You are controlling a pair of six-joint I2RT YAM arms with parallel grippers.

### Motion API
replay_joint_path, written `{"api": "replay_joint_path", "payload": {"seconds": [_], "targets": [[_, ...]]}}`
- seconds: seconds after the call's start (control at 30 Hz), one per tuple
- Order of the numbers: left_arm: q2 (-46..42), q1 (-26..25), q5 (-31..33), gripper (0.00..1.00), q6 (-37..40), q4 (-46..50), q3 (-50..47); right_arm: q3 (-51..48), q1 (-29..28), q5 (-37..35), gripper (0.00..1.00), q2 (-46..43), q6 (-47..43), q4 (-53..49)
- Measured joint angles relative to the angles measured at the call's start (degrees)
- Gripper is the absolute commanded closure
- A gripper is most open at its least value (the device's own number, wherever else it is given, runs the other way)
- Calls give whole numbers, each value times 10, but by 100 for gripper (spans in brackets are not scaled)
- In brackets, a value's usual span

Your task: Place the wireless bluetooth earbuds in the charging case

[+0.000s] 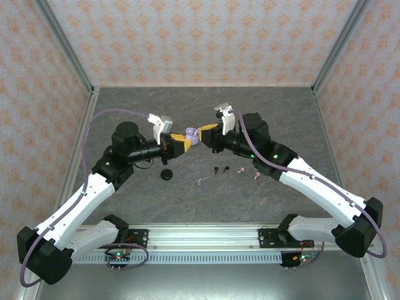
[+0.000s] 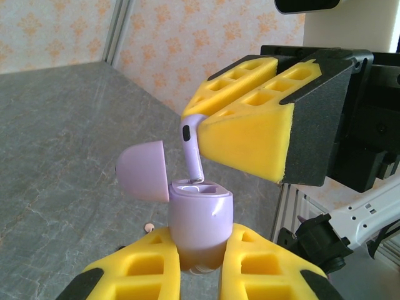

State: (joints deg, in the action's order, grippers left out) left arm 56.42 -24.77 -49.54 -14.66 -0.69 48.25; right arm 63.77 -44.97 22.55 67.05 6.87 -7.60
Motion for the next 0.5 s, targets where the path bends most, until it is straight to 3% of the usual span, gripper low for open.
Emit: {"api": "replay_joint_path", "payload": {"seconds": [0.5], "targets": [[0,0,-6,100,0,2,0,2,0,34,82,1,-10,-14]]}}
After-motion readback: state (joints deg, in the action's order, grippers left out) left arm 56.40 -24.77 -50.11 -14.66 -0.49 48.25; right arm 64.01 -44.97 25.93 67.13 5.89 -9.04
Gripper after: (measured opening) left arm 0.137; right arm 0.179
